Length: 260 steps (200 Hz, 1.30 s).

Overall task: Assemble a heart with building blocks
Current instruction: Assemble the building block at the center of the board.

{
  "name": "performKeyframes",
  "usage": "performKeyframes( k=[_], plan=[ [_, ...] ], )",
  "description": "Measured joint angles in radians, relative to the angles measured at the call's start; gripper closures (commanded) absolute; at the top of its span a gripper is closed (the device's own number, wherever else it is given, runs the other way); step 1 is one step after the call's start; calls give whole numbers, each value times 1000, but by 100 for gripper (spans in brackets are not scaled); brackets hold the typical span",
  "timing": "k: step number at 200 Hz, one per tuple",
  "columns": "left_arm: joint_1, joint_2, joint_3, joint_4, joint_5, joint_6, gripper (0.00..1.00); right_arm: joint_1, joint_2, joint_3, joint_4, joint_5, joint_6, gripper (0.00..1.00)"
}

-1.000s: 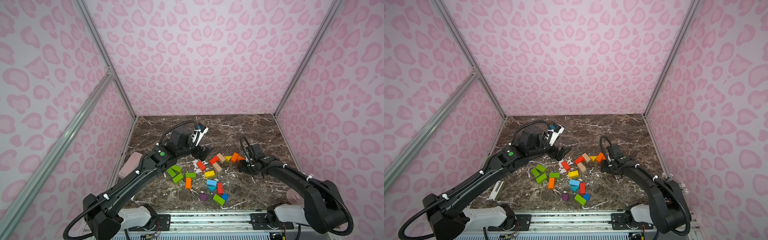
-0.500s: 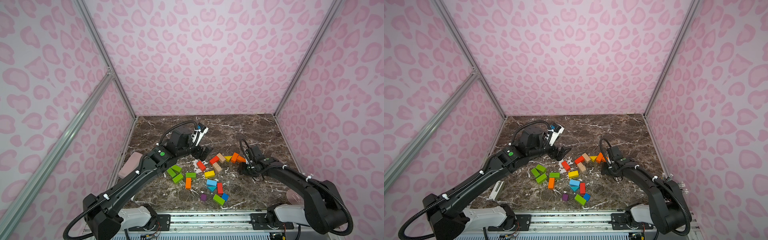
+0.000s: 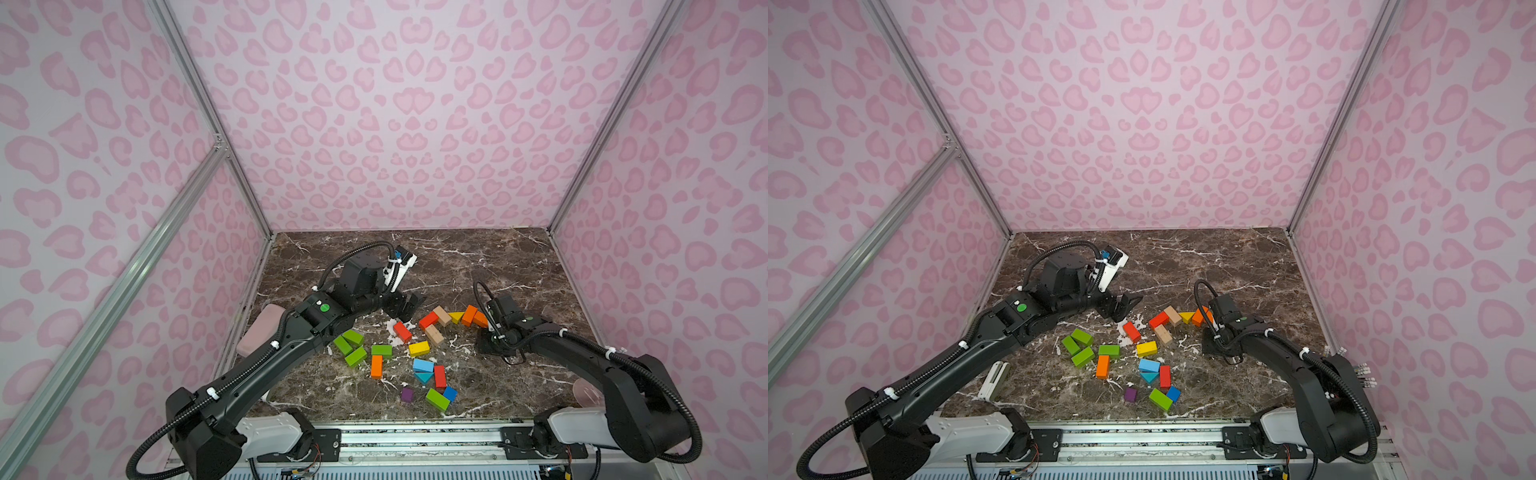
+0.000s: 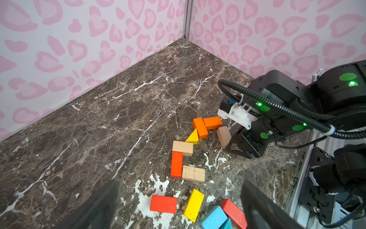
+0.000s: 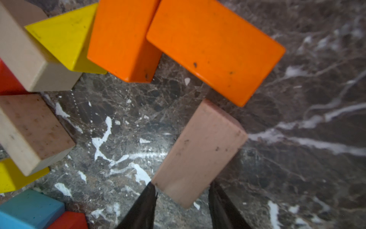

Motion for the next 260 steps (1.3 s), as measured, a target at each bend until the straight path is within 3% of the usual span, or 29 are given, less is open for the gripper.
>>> performKeyframes(
  k=[150,203,260],
  plan=[
    [2,2,0,0,0,0,1,25,61,52,-18,48,-76,55],
    [6,2,0,0,1,0,1,24,39,90,-48,63,-82,45],
    [11,0,0,0,4,0,1,30,-67,116,-64,50,-82,43]
  ],
)
